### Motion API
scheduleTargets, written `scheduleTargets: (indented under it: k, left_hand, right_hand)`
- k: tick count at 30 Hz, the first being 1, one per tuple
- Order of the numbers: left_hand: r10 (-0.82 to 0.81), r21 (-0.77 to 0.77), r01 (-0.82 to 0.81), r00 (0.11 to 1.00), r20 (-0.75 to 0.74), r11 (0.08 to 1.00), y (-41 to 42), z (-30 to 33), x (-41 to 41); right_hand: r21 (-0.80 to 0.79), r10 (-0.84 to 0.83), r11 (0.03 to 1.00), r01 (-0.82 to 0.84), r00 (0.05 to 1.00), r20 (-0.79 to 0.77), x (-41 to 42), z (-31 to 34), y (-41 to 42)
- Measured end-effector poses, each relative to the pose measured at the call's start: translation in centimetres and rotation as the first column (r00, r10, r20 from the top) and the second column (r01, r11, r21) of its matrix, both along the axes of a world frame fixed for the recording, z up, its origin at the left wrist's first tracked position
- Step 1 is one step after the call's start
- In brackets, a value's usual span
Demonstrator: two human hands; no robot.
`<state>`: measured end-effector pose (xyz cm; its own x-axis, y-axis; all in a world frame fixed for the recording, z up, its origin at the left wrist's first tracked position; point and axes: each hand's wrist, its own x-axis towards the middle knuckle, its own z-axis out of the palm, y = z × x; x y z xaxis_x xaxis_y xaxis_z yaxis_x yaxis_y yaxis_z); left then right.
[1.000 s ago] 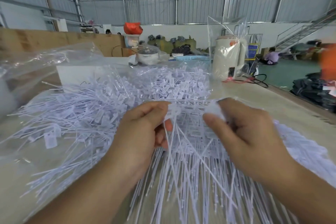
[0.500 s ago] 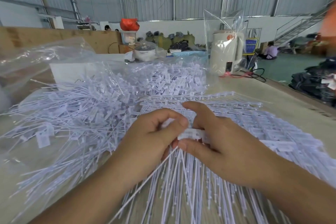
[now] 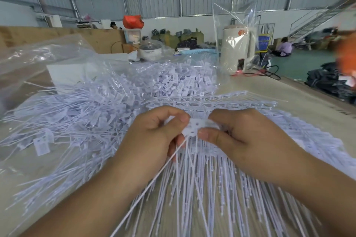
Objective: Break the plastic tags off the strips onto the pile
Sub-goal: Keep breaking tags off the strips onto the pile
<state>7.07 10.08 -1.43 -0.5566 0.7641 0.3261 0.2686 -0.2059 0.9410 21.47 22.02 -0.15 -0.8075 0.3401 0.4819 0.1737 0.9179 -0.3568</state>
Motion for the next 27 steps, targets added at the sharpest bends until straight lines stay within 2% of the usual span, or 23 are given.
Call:
scheduleTargets:
  k: [4, 7, 9, 11, 12, 14, 16, 19, 22, 27]
  left_hand:
    - [0.057, 0.084, -0.069, 0.99, 0.13, 0.994, 0.2, 0.0, 0.8]
    - [0.101, 0.17, -0.164, 0.939, 0.33, 0.972, 0.3, -0.1, 0.9]
    - [0.125, 0.165, -0.198, 0.921, 0.369, 0.966, 0.3, 0.1, 0.4]
    - [0.13, 0.15, -0.187, 0.937, 0.325, 0.971, 0.3, 0.1, 0.1]
    - [0.139, 0.132, -0.179, 0.954, 0.267, 0.975, 0.3, -0.1, 0.1]
    - [0.127, 0.067, -0.131, 0.99, 0.063, 0.989, 0.3, -0.5, 0.3]
    - [0.05, 0.021, -0.048, 0.996, -0.073, 0.999, 0.4, -0.7, 0.8]
    - [-0.029, 0.003, 0.03, 0.999, -0.034, 1.0, 0.3, -0.7, 1.1]
    - [-0.082, -0.002, 0.082, 0.996, 0.022, 0.997, 0.1, -0.7, 1.1]
    - [-0.053, -0.052, 0.047, 0.989, -0.137, 0.998, -0.1, -0.9, 1.2]
  right_hand:
    - [0.066, -0.073, 0.994, 0.085, 0.984, -0.161, -0.5, -0.2, -1.1]
    - [-0.037, -0.153, 0.988, 0.151, 0.907, -0.392, -0.5, 0.1, -0.5]
    - [-0.074, -0.181, 0.984, 0.165, 0.87, -0.46, 0.0, 0.6, 0.1]
    - [-0.106, -0.082, 0.993, 0.045, 0.922, -0.379, 0.4, 0.5, 0.3]
    - [-0.124, -0.008, 0.992, -0.029, 0.958, -0.288, 0.4, 0.3, 0.2]
    - [-0.087, 0.082, 0.992, -0.091, 0.991, -0.105, 0.0, -0.4, -0.2]
    - [-0.014, 0.111, 0.994, -0.111, 0.994, -0.005, -0.4, -0.7, -0.4]
    - [-0.021, 0.18, 0.984, -0.179, 0.983, 0.033, -0.4, -0.5, -0.3]
    - [0.013, 0.166, 0.986, -0.168, 0.983, 0.075, -0.3, -0.4, -0.3]
    - [-0.027, 0.163, 0.986, -0.162, 0.984, 0.077, -0.3, -0.6, -0.7]
